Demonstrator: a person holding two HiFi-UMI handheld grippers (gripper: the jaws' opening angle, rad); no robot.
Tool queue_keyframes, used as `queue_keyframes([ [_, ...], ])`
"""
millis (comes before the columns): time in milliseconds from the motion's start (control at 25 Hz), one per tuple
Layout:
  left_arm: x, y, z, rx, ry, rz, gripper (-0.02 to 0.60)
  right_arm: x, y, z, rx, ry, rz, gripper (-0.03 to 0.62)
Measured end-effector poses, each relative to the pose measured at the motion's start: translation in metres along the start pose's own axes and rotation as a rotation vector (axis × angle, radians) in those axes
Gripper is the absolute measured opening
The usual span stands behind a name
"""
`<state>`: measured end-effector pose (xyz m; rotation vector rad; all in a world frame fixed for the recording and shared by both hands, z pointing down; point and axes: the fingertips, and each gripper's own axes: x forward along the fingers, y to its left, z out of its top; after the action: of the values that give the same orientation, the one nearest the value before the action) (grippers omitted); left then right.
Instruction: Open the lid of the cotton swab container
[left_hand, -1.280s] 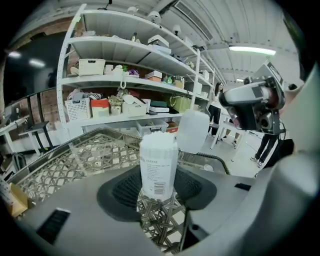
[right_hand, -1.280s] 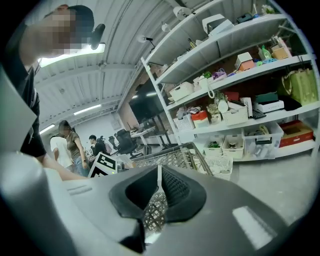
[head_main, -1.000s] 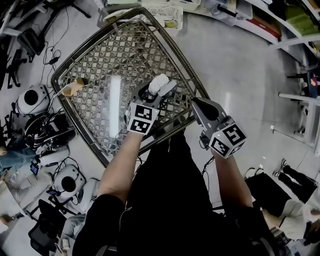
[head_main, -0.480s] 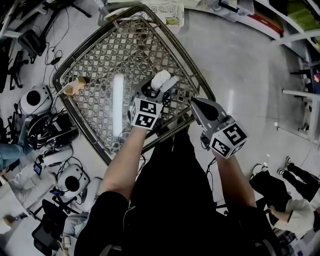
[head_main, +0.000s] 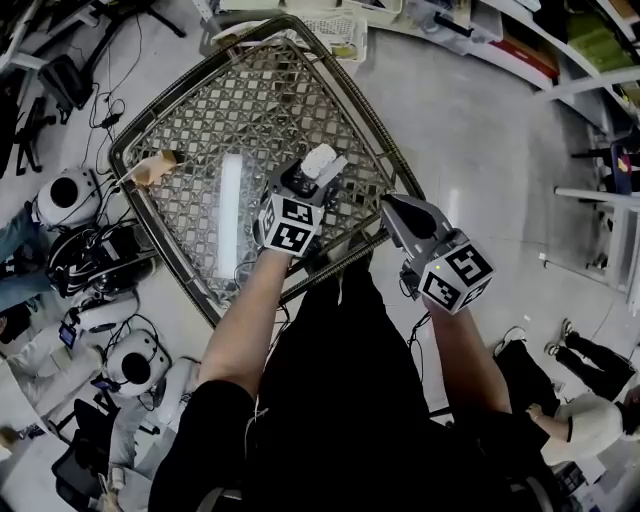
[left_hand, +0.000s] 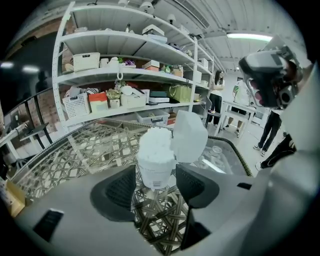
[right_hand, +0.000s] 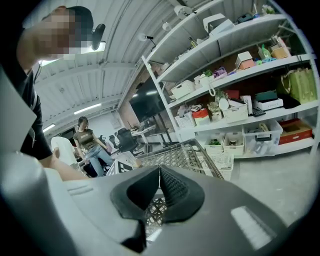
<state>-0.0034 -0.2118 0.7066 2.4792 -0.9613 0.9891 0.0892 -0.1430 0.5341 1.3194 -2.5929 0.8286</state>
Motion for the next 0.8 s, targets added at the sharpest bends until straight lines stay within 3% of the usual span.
queue_keyframes([
  [800, -0.072, -0.001, 0.027, -0.065, -0.043, -0.022, 0.241, -0.017, 0.037, 0.063, -0.063, -0.028, -0.009, 0.011],
])
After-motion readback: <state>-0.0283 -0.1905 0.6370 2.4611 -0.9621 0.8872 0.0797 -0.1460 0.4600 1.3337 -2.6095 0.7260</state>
